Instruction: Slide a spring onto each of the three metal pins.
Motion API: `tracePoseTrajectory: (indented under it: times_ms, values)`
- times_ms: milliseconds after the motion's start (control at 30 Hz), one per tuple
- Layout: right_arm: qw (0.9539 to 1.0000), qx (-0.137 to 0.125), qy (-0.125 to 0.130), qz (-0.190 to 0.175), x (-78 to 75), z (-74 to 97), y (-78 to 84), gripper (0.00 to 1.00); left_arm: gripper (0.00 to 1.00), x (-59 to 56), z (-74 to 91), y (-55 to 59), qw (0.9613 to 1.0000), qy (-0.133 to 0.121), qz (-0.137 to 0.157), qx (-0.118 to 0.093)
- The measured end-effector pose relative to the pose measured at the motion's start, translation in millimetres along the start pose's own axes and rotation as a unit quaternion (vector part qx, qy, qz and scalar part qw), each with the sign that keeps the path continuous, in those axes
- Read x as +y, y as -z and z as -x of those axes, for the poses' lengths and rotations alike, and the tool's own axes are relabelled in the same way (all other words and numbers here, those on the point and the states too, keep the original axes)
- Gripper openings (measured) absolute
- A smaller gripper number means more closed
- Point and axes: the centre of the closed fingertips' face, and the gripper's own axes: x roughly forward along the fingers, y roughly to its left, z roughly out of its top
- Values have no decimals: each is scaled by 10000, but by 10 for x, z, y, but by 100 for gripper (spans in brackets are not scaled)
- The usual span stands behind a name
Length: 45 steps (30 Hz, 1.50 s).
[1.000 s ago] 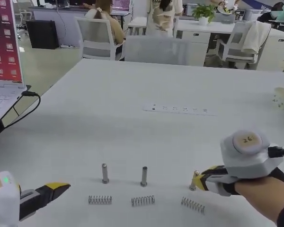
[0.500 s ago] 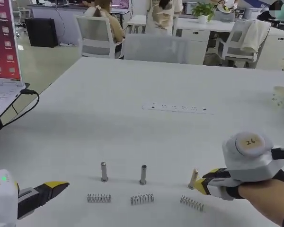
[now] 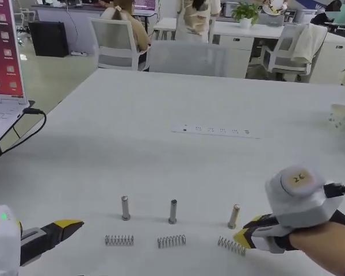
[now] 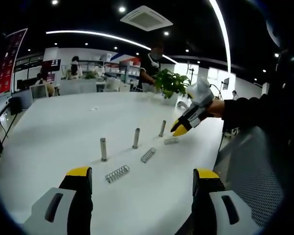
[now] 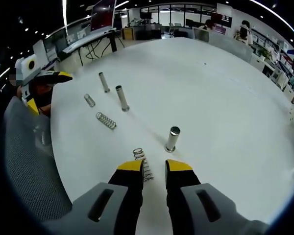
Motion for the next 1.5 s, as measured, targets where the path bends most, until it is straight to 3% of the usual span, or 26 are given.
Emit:
tracePoseTrajectory:
  times_ms: [700,1067,1500]
  values:
    - [9967,563,-258,531,121,-82,216,13,80,-14,-9,14,10000,33,21,43]
    - [9945,733,-346,668,155,-105,288,10,80,-12,-11,24,10000,38,21,71]
    - [9920,757,-333,956,156,-97,291,9,79,-30,-24,47,9999,95,6,120]
